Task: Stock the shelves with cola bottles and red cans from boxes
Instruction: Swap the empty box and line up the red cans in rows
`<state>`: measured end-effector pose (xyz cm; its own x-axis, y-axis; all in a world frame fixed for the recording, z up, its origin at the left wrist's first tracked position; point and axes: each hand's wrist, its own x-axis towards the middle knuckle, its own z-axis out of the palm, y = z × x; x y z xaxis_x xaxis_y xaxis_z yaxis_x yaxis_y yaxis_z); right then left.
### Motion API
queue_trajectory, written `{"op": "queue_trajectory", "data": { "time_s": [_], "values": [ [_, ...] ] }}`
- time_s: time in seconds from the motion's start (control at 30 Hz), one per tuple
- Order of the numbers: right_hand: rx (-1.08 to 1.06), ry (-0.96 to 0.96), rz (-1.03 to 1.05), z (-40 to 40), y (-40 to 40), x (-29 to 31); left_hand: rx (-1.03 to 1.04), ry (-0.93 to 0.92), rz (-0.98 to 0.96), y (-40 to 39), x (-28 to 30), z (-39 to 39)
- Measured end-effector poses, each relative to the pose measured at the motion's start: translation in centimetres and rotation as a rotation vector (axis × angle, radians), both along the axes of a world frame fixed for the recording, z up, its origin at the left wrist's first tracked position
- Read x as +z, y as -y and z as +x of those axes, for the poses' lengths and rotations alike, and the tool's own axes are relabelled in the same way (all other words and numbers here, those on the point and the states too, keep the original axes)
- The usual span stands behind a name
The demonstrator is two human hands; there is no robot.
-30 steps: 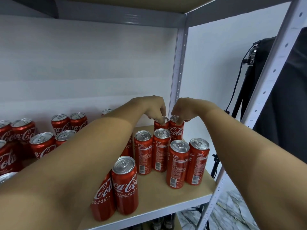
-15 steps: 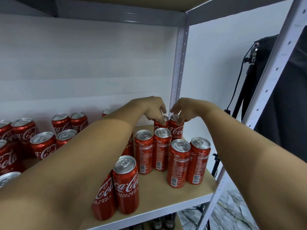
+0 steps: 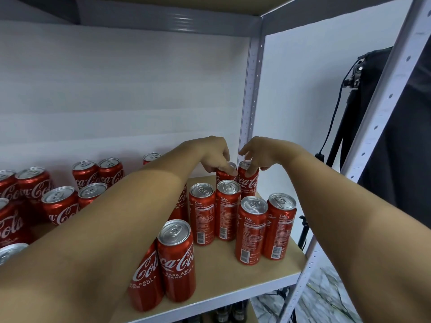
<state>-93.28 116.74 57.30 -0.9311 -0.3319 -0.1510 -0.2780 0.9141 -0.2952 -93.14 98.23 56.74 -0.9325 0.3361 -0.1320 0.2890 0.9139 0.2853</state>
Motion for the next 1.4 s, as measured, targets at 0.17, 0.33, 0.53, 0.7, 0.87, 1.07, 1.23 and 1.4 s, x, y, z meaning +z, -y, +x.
{"op": "queue_trajectory", "data": {
  "time_s": [0.17, 0.33, 0.53, 0.7, 0.87, 1.07, 1.23, 1.4],
  "values": [
    [-0.047, 0.022, 0.010, -0.4, 0.0, 0.0, -0.015, -0.017, 0.003, -0.1, -0.2, 0.1],
    [0.004, -0.003, 0.015, -1.0, -0.1, -0.4, -0.055, -0.064, -0.058, 0.0, -0.1, -0.1],
    [0.037, -0.049, 0.040, -2.7, 0.4, -1.1, -0.045, -0.106, -0.097, 0.4, -0.3, -0.9],
    [0.094, -0.147, 0.072, -4.2, 1.5, -1.6, -0.016, -0.119, -0.101, 1.3, -0.4, -2.0],
    [0.105, -0.176, 0.073, -6.4, 2.3, -2.0, 0.022, -0.134, -0.093, 2.0, -0.7, -3.5],
    [0.125, -0.200, 0.071, -8.2, 3.1, -2.1, 0.076, -0.128, -0.062, 2.6, -0.9, -5.0],
    [0.127, -0.200, 0.061, -9.5, 3.6, -2.4, 0.062, -0.117, -0.062, 2.8, -0.6, -5.6],
    [0.131, -0.190, 0.056, -9.9, 3.8, -2.4, 0.058, -0.113, -0.062, 3.1, -0.6, -6.0]
  ]
}}
